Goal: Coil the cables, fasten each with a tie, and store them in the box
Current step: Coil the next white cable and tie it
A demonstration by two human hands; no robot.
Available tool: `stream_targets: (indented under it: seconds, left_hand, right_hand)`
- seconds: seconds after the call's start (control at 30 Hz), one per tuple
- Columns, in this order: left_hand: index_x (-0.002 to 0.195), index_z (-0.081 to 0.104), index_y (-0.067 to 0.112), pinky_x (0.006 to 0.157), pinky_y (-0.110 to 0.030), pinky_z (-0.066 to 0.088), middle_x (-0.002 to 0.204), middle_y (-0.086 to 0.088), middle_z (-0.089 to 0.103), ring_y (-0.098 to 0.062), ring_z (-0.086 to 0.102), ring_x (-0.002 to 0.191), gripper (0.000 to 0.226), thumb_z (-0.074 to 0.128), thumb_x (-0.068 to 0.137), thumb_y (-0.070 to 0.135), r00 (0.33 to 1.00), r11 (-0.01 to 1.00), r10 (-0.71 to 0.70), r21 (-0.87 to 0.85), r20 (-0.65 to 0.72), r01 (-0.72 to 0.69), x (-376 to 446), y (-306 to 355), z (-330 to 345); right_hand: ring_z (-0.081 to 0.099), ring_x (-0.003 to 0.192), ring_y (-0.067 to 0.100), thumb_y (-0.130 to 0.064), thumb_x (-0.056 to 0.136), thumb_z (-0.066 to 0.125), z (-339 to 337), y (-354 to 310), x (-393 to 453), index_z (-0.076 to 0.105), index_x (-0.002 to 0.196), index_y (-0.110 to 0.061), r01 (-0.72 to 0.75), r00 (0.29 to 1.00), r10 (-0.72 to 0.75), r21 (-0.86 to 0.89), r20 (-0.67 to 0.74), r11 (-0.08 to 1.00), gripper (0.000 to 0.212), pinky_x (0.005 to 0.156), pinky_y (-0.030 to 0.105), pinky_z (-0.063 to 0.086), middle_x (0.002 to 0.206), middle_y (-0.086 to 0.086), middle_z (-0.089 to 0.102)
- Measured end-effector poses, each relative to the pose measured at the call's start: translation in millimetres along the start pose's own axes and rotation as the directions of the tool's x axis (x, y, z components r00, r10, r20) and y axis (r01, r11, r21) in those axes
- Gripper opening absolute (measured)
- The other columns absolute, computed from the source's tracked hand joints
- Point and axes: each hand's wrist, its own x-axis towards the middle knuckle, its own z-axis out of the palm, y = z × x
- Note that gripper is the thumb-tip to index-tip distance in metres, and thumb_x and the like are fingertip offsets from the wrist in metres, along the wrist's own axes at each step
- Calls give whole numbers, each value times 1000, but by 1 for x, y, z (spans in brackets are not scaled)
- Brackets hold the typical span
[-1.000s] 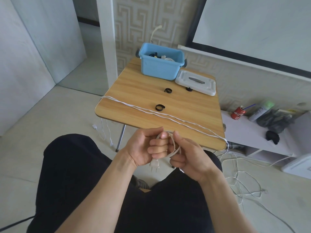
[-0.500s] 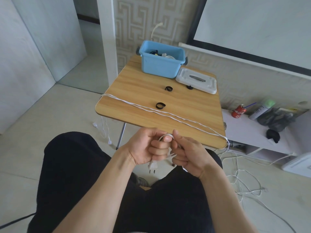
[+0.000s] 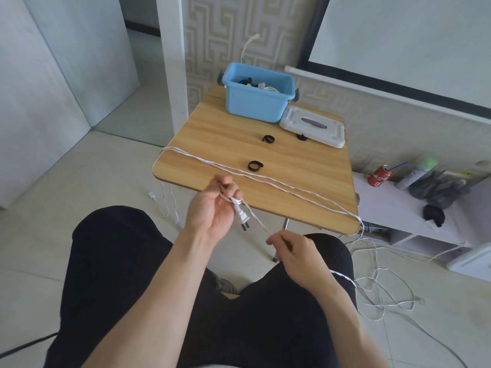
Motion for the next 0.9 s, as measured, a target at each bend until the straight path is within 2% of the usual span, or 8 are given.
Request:
stream_targets:
  seconds: [0.1, 0.23, 0.43, 0.53, 0.6, 0.73, 0.8, 0.9]
  left_hand:
    - [85, 46, 15, 58, -25, 29, 60, 5, 39, -11, 29, 47, 32, 24, 109, 11, 982, 995, 97, 24, -164, -95, 4, 7, -11]
    - [87, 50, 13, 63, -28, 29, 64, 3, 38, -14, 30, 53, 32, 25, 109, 13, 975, 984, 130, 144, -181, -104, 3, 2, -10]
    - [86, 48, 13, 68, -27, 39, 70, -2, 47, -15, 43, 60, 31, 28, 107, 3, 987, 960, 145, 253, -75, -122, 3, -13, -1]
    - [87, 52, 8, 71, -28, 51, 72, -6, 58, -18, 57, 64, 28, 33, 106, -2, 987, 803, 159, 577, 31, -148, -2, -13, -8]
    - [90, 56, 4, 79, -33, 56, 76, -9, 68, -21, 67, 71, 25, 37, 106, 0, 996, 600, 73, 796, 45, -80, -4, -7, -12]
    - [94, 62, 4, 78, -35, 55, 80, -9, 72, -22, 69, 72, 23, 42, 105, 9, 910, 158, -411, 980, -49, 124, -13, -3, -18]
    - [94, 61, 2, 62, -30, 48, 71, -9, 65, -19, 56, 57, 24, 40, 104, 6, 798, 191, -602, 966, -25, 175, -17, -8, -16]
    - [84, 60, 6, 47, -24, 27, 56, 2, 41, -12, 30, 46, 31, 34, 101, 13, 702, 408, -700, 880, 130, 244, -14, -10, -14]
  right_hand:
    - [59, 63, 13, -33, 104, 48, -4, 10, -1, 67, 90, -31, -20, 989, 53, -224, 141, 974, 24, 64, 29, 50, 69, -1, 66]
    - [57, 58, 5, -34, 103, 50, -4, -4, -9, 63, 71, -35, 42, 959, 40, -281, 281, 959, 35, 67, 24, 51, 63, -7, 64]
    - [37, 52, 19, -30, 96, 54, 10, -25, -19, 52, 66, 1, 180, 892, -30, -294, 451, 939, 44, 54, 37, 38, 68, 22, 56]
    - [50, 59, 26, -32, 91, 60, 1, -34, -23, 63, 70, -3, 192, 932, -104, -229, 348, 955, 36, 60, 36, 47, 71, 12, 63]
    - [62, 67, 9, -31, 90, 68, -15, -38, -20, 74, 73, -15, 190, 971, -161, -157, 177, 969, 24, 63, 20, 49, 74, -7, 71]
    - [67, 70, -2, -29, 81, 84, -48, -40, -3, 77, 72, -26, 119, 983, -110, 54, -147, 991, 12, 65, 14, 51, 74, -18, 73]
    - [67, 67, 3, -31, 76, 88, -55, -36, 6, 77, 71, -25, 88, 973, -60, 120, -221, 989, 14, 63, 19, 52, 73, -14, 73]
    - [58, 57, 3, -34, 78, 86, -51, -31, 15, 75, 71, -22, 67, 957, -5, 203, -291, 977, 18, 55, 16, 44, 66, -14, 70]
